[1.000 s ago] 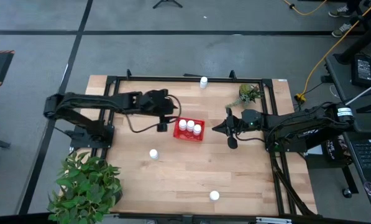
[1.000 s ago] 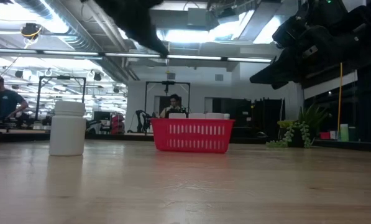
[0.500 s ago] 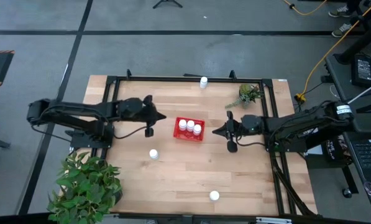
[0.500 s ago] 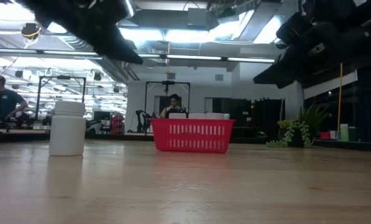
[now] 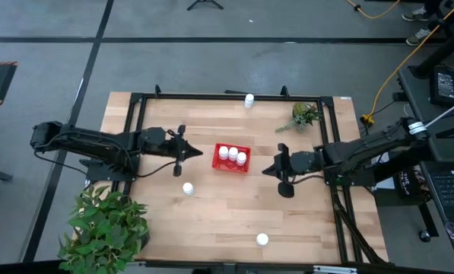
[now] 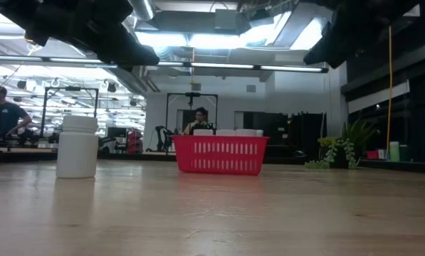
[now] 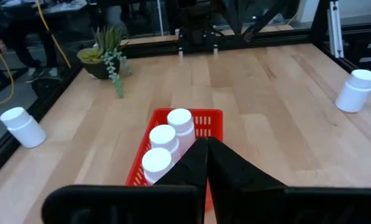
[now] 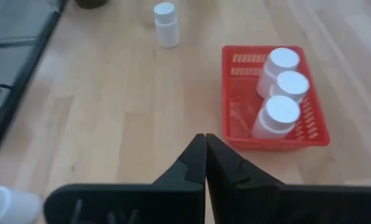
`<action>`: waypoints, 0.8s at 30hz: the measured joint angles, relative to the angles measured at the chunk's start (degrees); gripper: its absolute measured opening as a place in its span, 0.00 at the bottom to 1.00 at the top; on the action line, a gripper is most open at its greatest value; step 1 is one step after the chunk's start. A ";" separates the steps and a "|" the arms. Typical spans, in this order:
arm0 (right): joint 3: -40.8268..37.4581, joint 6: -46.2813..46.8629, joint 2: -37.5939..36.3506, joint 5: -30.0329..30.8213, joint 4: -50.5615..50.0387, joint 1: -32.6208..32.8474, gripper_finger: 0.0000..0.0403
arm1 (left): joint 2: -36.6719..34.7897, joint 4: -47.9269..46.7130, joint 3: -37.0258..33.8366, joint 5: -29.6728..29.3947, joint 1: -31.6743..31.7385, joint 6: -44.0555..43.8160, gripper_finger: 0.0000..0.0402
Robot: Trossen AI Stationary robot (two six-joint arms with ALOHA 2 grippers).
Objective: Pick and place pill bottles into a basket
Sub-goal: Put the white pill bottle into the red basket
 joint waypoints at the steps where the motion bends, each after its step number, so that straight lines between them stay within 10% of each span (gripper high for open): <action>1: 0.51 0.77 0.46 2.11 -0.72 1.20 0.01 | 0.00 -0.01 0.00 0.02 -0.01 0.01 0.01; 11: 3.05 16.73 8.18 11.05 -1.82 15.48 0.01 | 0.03 -0.05 0.00 0.01 -0.01 -2.69 0.03; 24: 27.81 41.25 26.44 16.68 -26.63 29.75 0.00 | 0.05 -0.04 0.00 0.00 -0.01 -2.83 0.02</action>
